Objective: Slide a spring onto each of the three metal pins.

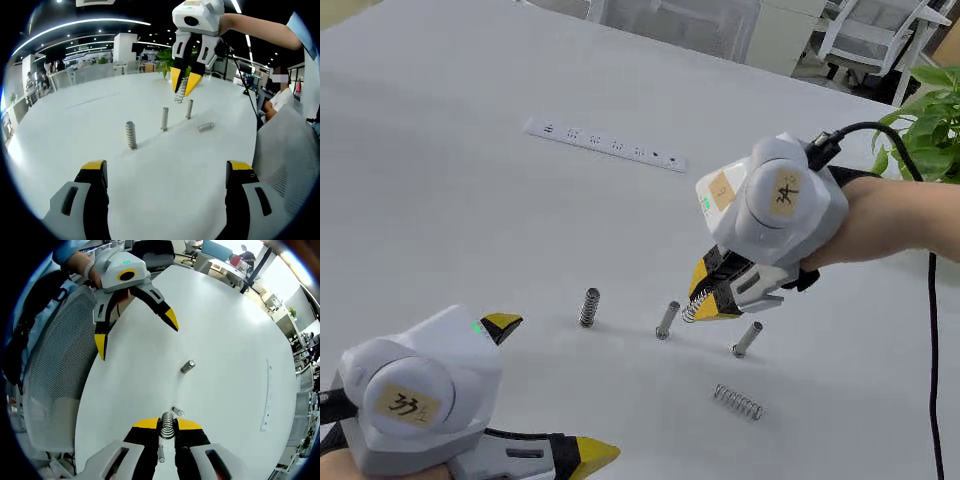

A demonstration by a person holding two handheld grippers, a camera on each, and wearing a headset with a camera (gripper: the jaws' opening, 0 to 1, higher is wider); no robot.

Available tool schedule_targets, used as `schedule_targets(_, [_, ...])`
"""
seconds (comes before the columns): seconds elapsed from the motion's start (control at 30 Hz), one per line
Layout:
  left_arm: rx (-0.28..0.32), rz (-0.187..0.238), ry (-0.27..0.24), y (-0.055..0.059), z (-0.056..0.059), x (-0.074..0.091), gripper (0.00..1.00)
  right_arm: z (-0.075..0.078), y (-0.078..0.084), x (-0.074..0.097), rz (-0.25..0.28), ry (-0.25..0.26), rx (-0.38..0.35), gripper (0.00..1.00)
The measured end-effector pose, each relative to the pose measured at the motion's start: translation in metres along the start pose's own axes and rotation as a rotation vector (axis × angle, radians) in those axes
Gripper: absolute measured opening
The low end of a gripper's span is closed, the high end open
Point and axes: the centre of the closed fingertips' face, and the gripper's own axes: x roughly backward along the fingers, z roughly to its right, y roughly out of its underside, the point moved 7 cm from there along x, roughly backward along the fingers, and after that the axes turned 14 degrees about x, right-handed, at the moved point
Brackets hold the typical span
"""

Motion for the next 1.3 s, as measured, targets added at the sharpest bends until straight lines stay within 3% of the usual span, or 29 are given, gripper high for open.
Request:
schedule_targets(0.53, [0.024,-0.015,-0.008,0.002,-0.003,0.0,0.96,0.017,0.007,-0.015,-0.031,-0.037,0.017,0.08])
schedule_targets(1.3, [0.067,-0.04,-0.012,0.012,-0.005,-0.002,0.92,0.02,0.01,-0.032,-0.07,-0.081,0.05,0.08])
